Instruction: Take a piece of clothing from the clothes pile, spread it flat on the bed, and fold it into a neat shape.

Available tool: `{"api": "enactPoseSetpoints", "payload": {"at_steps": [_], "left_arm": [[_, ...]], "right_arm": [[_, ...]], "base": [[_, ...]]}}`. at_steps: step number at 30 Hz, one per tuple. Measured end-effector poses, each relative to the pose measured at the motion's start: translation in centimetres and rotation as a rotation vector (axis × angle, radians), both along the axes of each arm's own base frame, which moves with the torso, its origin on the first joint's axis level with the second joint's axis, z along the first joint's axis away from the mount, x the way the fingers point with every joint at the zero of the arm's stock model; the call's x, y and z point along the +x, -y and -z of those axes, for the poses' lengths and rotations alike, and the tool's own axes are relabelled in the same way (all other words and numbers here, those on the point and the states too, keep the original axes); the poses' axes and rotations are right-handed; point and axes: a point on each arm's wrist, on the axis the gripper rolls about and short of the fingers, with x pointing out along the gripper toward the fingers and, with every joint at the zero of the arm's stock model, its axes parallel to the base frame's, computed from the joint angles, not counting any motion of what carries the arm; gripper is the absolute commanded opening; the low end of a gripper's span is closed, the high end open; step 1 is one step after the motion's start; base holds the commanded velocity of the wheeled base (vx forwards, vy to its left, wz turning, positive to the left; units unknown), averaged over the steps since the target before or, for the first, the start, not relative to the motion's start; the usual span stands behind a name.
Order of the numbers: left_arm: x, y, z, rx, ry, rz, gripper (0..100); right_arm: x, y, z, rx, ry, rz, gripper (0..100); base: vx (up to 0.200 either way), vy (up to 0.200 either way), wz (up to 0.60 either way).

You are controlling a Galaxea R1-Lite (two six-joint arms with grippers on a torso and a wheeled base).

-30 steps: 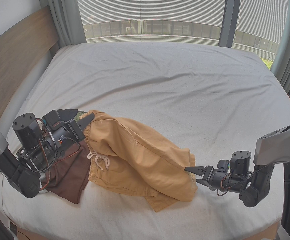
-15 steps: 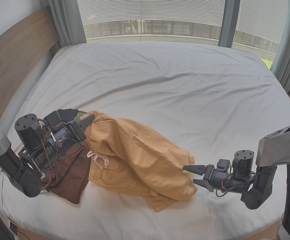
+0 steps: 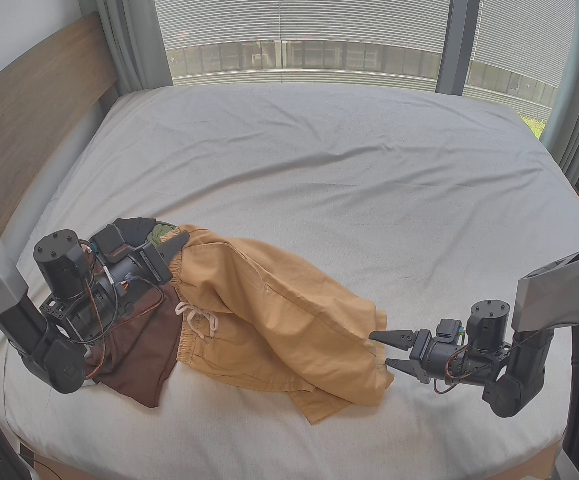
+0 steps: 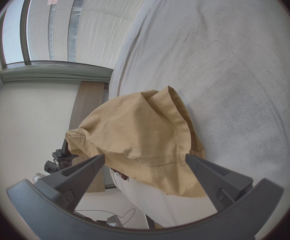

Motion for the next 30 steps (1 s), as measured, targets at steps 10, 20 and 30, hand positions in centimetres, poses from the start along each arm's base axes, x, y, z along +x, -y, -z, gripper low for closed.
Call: {"api": "enactPoseSetpoints", "payload": {"at_steps": [10, 20, 30], "left_arm": [[0.2, -0.1, -0.1, -0.001, 0.006, -0.004, 0], [0.3, -0.4, -0.2, -0.002, 0.01, -0.016, 0], [1.0, -0.7, 0.6, 0.002, -0.008, -0.028, 0]], "right_arm": [[0.5, 0.4, 1.1, -0.027, -0.007, 0.028, 100], [0.1, -0.5, 1.3, -0.03, -0.012, -0.004, 100], [-0.3, -1.4, 1.4, -0.029, -0.015, -0.037, 100]], "base": [[0.0, 0.0, 0.0], [0.0, 0.0, 0.0], [0.0, 0.0, 0.0]]}}
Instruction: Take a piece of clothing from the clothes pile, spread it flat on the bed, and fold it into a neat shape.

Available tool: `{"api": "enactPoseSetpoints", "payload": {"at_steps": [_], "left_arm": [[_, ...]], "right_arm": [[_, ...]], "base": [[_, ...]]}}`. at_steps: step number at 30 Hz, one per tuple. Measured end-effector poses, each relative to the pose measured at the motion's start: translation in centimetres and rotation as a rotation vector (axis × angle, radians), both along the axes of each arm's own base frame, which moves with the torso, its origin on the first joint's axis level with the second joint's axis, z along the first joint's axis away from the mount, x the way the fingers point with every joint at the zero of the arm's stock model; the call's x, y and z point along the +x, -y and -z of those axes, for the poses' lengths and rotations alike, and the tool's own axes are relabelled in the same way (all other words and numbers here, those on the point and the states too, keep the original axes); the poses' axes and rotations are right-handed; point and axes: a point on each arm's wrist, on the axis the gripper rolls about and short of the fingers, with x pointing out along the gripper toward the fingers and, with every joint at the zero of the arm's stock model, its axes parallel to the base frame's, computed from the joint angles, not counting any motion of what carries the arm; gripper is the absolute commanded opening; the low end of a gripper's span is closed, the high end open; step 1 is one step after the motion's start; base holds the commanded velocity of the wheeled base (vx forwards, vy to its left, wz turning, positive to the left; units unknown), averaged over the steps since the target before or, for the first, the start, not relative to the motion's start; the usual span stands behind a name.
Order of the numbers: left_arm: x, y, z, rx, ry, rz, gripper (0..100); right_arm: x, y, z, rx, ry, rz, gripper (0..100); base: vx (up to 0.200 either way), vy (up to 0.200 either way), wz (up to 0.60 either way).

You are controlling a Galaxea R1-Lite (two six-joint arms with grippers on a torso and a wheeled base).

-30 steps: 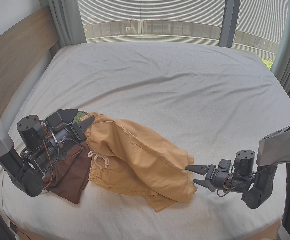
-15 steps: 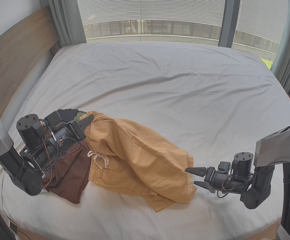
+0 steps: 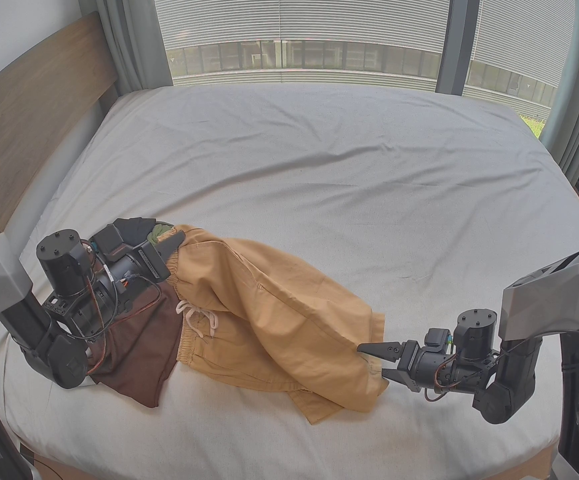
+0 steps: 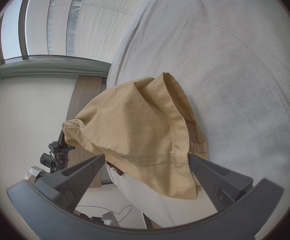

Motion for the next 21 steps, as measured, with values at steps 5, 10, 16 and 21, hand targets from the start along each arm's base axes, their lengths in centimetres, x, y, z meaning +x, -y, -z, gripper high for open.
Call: {"api": "enactPoseSetpoints", "payload": {"at_steps": [5, 10, 16, 21], "left_arm": [[0.13, -0.04, 0.22, 0.002, -0.006, -0.002, 0], [0.22, -0.05, 0.36, 0.002, -0.009, -0.003, 0], [0.43, -0.11, 0.66, 0.004, -0.017, -0.006, 0], [0.86, -0.73, 0.93, 0.003, -0.015, -0.028, 0]], "right_arm": [[-0.15, -0.12, 0.09, -0.001, -0.004, -0.006, 100], [-0.22, -0.15, 0.14, -0.002, -0.007, -0.008, 0], [-0.13, 0.14, 0.09, -0.002, -0.007, 0.002, 0], [-0.01, 0.47, -0.14, 0.0, -0.001, 0.013, 0]], "base": [[0.0, 0.0, 0.0], [0.0, 0.0, 0.0], [0.0, 0.0, 0.0], [0.0, 0.0, 0.0]]}}
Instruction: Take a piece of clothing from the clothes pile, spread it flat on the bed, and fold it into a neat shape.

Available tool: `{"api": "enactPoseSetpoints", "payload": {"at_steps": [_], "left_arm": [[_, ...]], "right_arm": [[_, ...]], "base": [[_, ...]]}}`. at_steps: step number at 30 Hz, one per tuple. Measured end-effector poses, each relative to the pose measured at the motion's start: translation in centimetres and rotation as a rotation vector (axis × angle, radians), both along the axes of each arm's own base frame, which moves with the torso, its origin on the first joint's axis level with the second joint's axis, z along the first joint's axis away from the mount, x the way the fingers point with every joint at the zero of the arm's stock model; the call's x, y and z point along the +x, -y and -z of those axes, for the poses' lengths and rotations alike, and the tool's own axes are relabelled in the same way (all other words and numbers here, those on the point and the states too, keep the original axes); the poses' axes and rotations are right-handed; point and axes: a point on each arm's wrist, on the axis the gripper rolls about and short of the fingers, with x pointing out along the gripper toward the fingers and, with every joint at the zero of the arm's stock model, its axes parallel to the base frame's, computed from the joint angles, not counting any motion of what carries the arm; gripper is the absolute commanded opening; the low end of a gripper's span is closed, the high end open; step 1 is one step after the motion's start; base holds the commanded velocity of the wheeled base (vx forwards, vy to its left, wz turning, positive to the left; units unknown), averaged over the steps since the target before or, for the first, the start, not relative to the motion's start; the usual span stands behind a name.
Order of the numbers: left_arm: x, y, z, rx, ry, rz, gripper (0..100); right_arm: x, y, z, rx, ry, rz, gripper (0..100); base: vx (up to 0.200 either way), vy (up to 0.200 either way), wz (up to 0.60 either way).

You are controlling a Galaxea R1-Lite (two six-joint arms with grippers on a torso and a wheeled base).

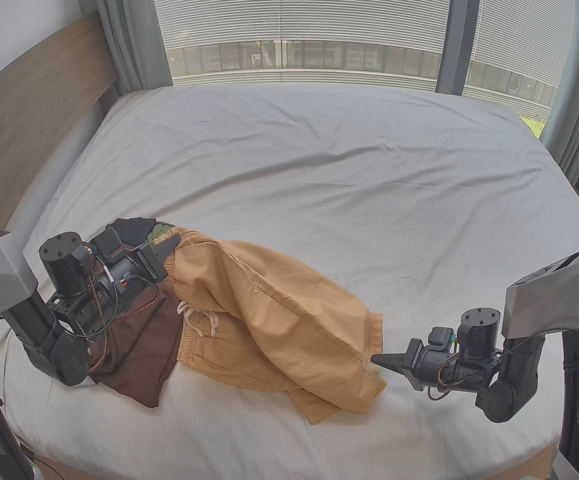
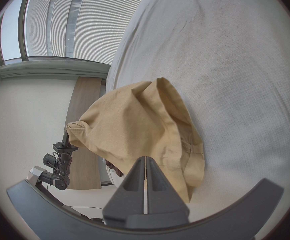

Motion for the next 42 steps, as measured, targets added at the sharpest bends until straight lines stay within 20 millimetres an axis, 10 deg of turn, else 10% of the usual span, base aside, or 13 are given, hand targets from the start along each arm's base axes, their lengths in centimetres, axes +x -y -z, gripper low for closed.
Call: {"api": "enactPoseSetpoints", "payload": {"at_steps": [12, 13, 30, 31, 42], "left_arm": [[0.3, -0.1, 0.6, 0.001, -0.008, -0.005, 0], [0.3, -0.1, 0.6, 0.002, -0.008, -0.004, 0], [0.4, -0.1, 0.9, 0.003, -0.017, -0.004, 0], [0.4, -0.1, 0.9, 0.003, -0.017, -0.004, 0], [0.4, 0.0, 0.9, 0.003, -0.017, -0.002, 0]], "right_arm": [[0.1, 0.5, 0.7, -0.055, 0.035, -0.012, 0], [0.1, 0.6, 0.8, -0.065, 0.041, -0.013, 100], [0.5, -0.5, 3.0, -0.17, 0.073, 0.024, 100], [0.5, -0.5, 3.0, -0.169, 0.074, 0.022, 0], [0.8, -0.6, 2.5, -0.16, 0.095, 0.027, 0]], "base": [[0.0, 0.0, 0.0], [0.0, 0.0, 0.0], [0.0, 0.0, 0.0], [0.0, 0.0, 0.0], [0.0, 0.0, 0.0]]}}
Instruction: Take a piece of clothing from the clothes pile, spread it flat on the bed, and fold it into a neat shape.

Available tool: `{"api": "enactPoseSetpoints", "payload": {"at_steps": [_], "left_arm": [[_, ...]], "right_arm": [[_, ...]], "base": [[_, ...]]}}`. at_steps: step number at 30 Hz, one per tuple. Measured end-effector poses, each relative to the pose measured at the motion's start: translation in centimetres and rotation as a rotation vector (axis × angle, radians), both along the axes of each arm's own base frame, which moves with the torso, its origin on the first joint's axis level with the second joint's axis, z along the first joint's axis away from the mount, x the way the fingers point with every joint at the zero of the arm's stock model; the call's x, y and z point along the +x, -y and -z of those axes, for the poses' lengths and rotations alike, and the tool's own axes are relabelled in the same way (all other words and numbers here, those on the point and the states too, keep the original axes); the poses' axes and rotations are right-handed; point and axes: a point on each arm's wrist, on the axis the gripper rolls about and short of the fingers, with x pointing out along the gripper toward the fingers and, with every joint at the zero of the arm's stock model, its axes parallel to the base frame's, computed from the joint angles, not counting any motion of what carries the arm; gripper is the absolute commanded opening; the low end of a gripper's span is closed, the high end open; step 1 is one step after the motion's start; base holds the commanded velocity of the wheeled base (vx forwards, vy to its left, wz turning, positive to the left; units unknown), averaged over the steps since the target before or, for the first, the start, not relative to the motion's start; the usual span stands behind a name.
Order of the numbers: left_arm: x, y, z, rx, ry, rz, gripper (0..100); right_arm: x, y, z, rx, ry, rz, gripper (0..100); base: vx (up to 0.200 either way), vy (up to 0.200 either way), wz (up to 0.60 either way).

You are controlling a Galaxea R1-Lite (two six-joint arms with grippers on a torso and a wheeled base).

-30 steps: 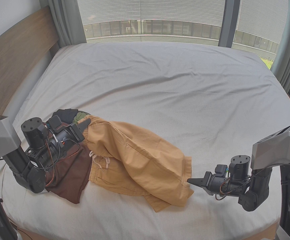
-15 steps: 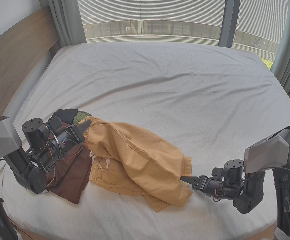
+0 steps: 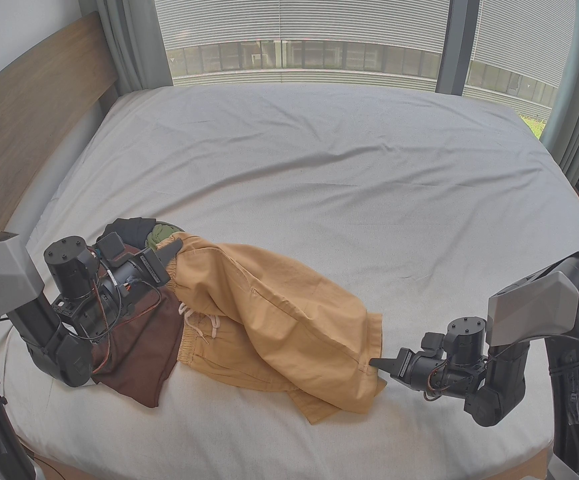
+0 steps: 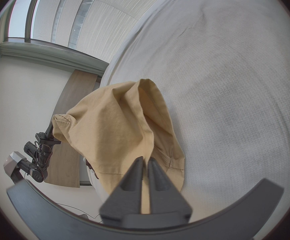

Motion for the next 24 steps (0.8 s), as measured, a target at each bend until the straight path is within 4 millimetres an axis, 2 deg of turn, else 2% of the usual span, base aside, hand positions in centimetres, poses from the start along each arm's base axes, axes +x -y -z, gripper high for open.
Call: {"api": "enactPoseSetpoints", "payload": {"at_steps": [13, 24], "left_arm": [[0.0, 0.1, 0.2, 0.001, -0.007, 0.004, 0], [0.4, 0.2, 1.5, 0.004, -0.025, 0.005, 0]], "right_arm": [[-0.1, 0.5, -1.5, 0.06, -0.014, 0.02, 0], [-0.8, 1.8, -5.0, 0.155, 0.002, -0.019, 0]], "base": [[0.0, 0.0, 0.0], [0.0, 0.0, 0.0]]}}
